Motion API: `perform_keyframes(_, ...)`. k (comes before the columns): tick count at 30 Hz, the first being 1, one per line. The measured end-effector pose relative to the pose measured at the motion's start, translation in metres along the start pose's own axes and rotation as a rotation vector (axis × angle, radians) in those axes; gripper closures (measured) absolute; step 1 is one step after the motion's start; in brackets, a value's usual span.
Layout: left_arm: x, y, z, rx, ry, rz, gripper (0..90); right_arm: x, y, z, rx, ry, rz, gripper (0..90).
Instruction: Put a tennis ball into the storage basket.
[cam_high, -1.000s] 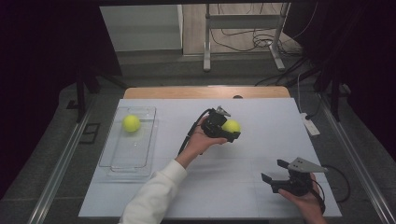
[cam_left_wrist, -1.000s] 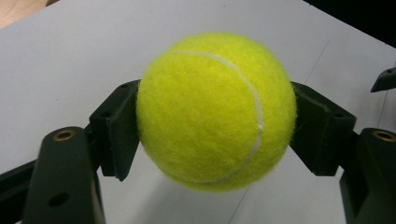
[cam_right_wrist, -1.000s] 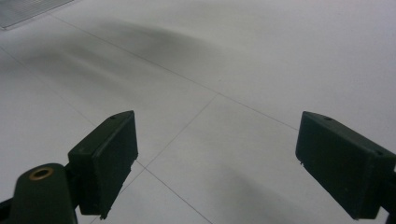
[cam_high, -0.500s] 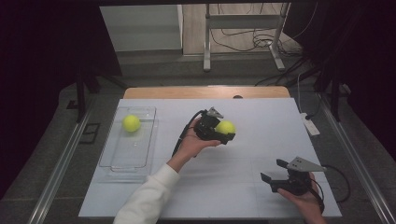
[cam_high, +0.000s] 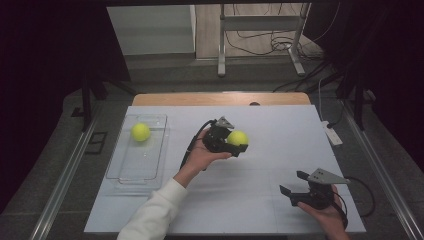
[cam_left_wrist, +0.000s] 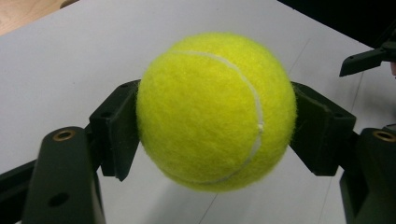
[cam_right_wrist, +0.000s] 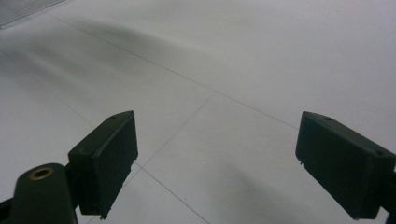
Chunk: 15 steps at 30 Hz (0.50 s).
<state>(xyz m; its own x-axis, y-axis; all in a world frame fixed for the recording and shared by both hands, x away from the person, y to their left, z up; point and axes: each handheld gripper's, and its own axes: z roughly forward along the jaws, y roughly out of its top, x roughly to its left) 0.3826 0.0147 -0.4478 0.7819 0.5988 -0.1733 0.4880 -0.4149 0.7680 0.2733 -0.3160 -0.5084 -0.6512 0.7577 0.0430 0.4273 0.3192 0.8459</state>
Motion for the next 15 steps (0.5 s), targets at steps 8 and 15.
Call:
perform_keyframes(8,0.003,-0.007,-0.006,-0.003,-0.009,-0.006,26.8,-0.001,-0.001,0.000,0.004,-0.004,0.005,13.4)
perform_keyframes(15,0.005,-0.011,-0.010,-0.002,-0.008,-0.012,26.8,-0.001,-0.001,0.000,0.008,-0.005,0.003,13.4)
